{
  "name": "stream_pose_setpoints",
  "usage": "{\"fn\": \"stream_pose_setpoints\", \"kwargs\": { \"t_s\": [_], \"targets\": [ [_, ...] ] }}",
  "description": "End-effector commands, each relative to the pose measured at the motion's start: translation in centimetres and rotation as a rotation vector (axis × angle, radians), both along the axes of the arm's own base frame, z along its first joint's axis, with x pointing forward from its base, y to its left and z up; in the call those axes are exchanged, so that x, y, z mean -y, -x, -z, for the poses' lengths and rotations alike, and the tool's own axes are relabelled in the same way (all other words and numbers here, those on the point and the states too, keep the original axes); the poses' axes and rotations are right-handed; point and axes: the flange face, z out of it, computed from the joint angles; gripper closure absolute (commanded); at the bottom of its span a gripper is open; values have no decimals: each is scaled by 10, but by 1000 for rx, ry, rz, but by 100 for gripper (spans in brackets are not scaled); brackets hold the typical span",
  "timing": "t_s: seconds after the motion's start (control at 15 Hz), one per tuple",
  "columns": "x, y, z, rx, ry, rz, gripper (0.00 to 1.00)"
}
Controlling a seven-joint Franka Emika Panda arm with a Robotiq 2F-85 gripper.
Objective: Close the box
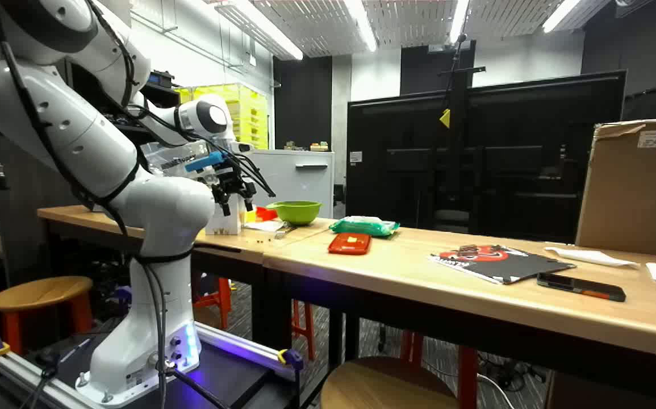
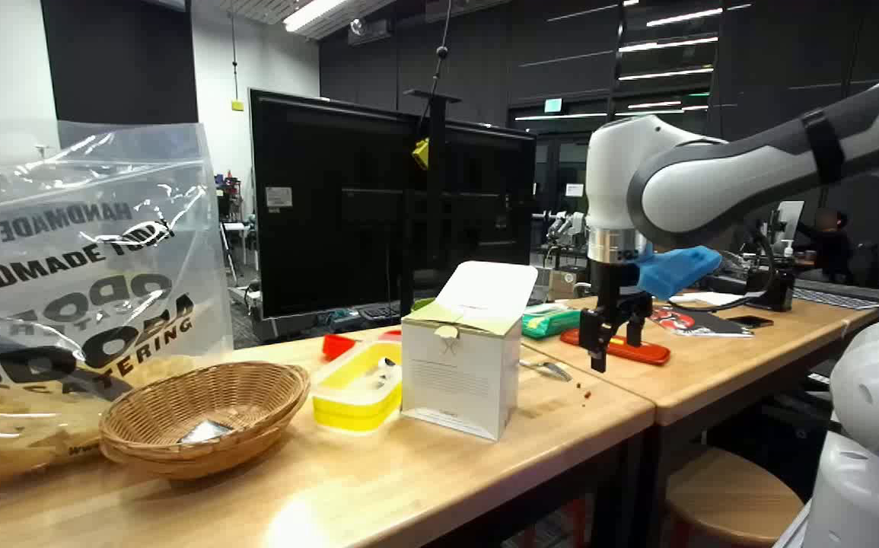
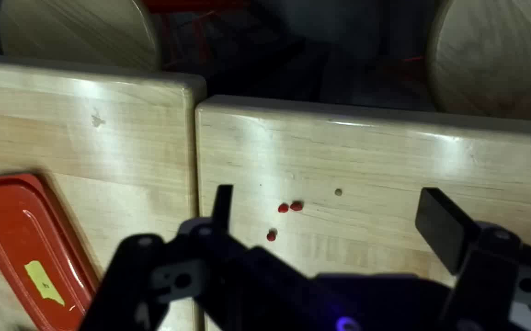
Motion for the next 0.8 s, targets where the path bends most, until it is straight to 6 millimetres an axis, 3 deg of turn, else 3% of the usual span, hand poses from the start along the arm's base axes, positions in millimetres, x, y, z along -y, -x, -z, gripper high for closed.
{"fn": "stream_pose_setpoints", "kwargs": {
  "t_s": [0.0,0.53,0.73],
  "targets": [
    [0,0,0,-1,0,0,0],
    [1,-1,0,2,7,-3,0],
    [1,-3,-11,39,-44,-62,0]
  ]
}}
